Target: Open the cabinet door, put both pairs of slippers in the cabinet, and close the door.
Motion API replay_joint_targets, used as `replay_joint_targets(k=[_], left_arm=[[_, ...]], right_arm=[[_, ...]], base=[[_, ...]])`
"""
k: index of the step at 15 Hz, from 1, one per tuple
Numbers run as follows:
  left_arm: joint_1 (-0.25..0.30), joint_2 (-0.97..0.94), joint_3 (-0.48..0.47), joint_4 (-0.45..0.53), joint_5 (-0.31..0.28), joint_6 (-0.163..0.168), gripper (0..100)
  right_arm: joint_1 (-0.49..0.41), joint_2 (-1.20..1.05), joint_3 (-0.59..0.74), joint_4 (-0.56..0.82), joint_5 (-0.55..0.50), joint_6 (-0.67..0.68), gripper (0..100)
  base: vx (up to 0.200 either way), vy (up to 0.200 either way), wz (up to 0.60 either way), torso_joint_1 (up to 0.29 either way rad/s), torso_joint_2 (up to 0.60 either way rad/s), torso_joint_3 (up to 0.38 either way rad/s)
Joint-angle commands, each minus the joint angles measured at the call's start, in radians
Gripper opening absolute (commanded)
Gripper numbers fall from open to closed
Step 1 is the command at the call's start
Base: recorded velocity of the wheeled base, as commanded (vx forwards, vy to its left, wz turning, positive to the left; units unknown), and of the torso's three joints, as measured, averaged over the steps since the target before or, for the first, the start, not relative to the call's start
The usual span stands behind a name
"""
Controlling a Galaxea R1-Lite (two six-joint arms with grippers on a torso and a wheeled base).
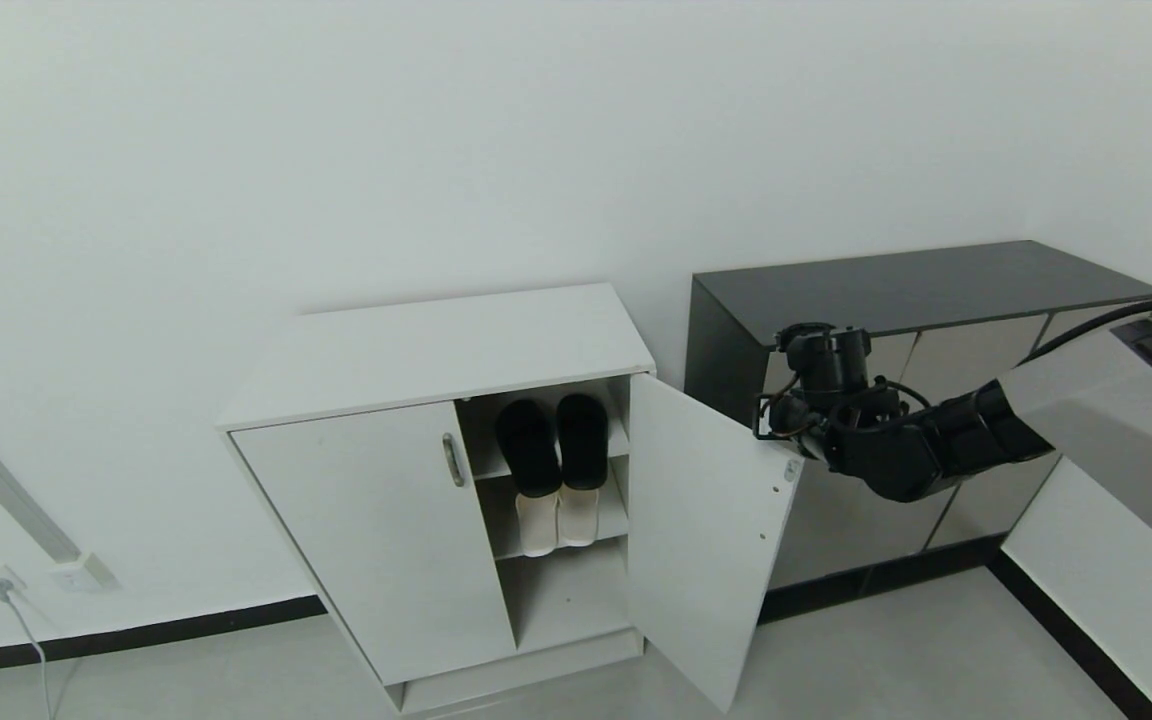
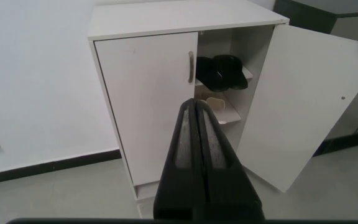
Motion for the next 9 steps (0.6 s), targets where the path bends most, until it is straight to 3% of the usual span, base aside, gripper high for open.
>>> replay_joint_targets(k=[1, 9], left_arm=[[0.000, 0.001, 0.000, 0.000, 0.001, 0.000, 0], [0.000, 0.001, 0.000, 0.000, 0.001, 0.000, 0]], right_arm=[[0.000, 0.018, -0.002, 0.001, 0.001, 0.000, 0], [0.003, 0.027, -0.009, 0.067, 0.001, 0.020, 0]], base=[[0.000, 0.000, 0.00, 0.000, 0.00, 0.000], [0.000, 0.000, 0.00, 0.000, 0.00, 0.000]])
